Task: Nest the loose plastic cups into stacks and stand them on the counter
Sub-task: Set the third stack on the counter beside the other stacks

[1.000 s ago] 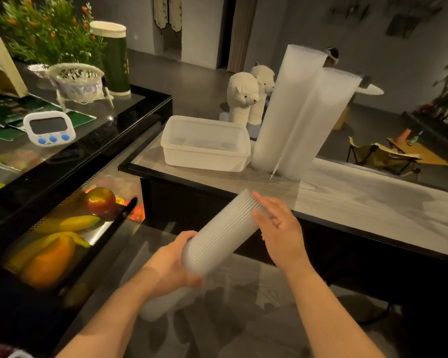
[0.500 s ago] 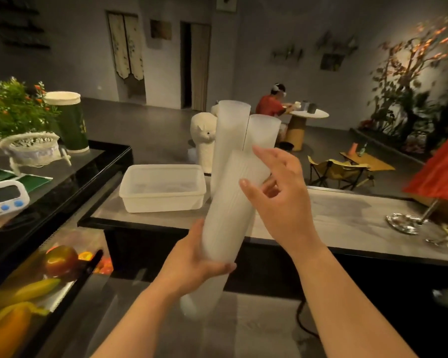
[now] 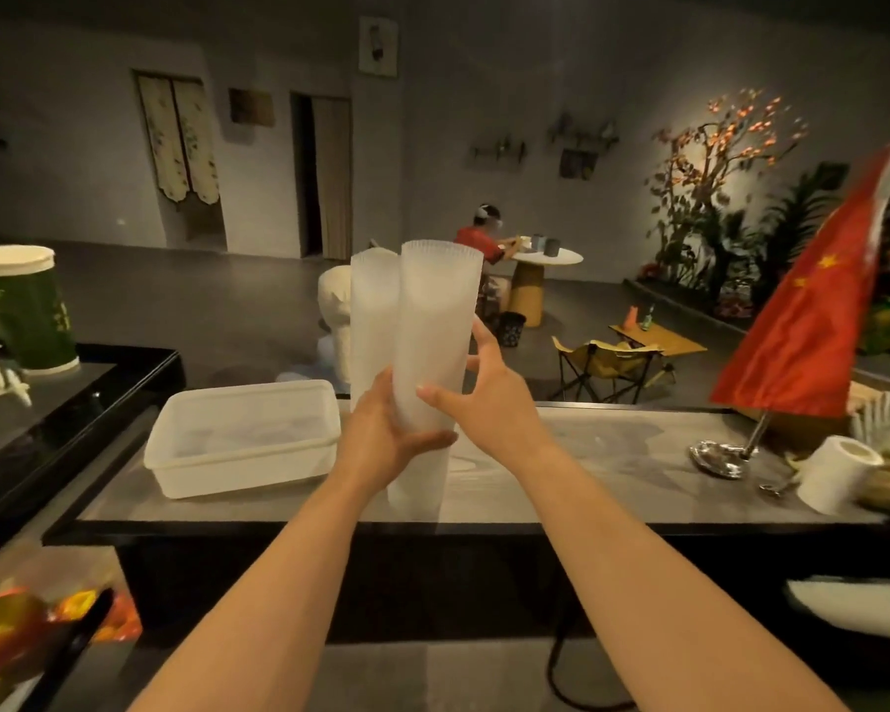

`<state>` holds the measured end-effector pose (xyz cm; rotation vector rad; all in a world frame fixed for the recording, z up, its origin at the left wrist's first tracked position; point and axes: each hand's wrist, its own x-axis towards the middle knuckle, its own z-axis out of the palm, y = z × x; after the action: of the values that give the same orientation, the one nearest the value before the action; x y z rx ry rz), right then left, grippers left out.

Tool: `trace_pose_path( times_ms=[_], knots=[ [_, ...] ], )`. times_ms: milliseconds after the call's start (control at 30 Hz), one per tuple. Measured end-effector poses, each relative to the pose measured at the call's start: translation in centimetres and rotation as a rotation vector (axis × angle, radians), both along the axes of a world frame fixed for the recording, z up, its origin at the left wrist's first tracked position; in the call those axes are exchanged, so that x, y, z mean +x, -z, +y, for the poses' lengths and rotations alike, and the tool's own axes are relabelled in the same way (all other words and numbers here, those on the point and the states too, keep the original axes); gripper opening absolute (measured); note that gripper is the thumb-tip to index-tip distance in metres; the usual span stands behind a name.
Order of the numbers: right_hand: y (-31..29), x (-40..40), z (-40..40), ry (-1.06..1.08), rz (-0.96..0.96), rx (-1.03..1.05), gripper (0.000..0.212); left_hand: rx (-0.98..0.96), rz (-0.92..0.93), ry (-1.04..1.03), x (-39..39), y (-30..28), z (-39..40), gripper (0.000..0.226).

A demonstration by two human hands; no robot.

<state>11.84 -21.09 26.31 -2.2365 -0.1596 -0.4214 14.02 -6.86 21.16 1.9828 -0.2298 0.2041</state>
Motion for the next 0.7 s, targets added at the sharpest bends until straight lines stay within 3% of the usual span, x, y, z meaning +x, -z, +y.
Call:
trace_pose_path(
  times_ms=[167,500,700],
  knots=[
    [2.9,2.1,-0.3,0.022,0.002,0.003,0.096,0.030,0.024,-0.071,1.8,1.1,-0.4,0.106],
    [5.9,3.2,0.1,0.061,-0.063,0.057,0.091,0.122,-0.002,-0.075,3.0,2.2,-0.4,0.095],
    [6.3,2.3,0.0,0.087,-0.034,0.113,0.094,0.133,0.013,-0.063,2.0,2.9,0.1,0.116]
  ],
)
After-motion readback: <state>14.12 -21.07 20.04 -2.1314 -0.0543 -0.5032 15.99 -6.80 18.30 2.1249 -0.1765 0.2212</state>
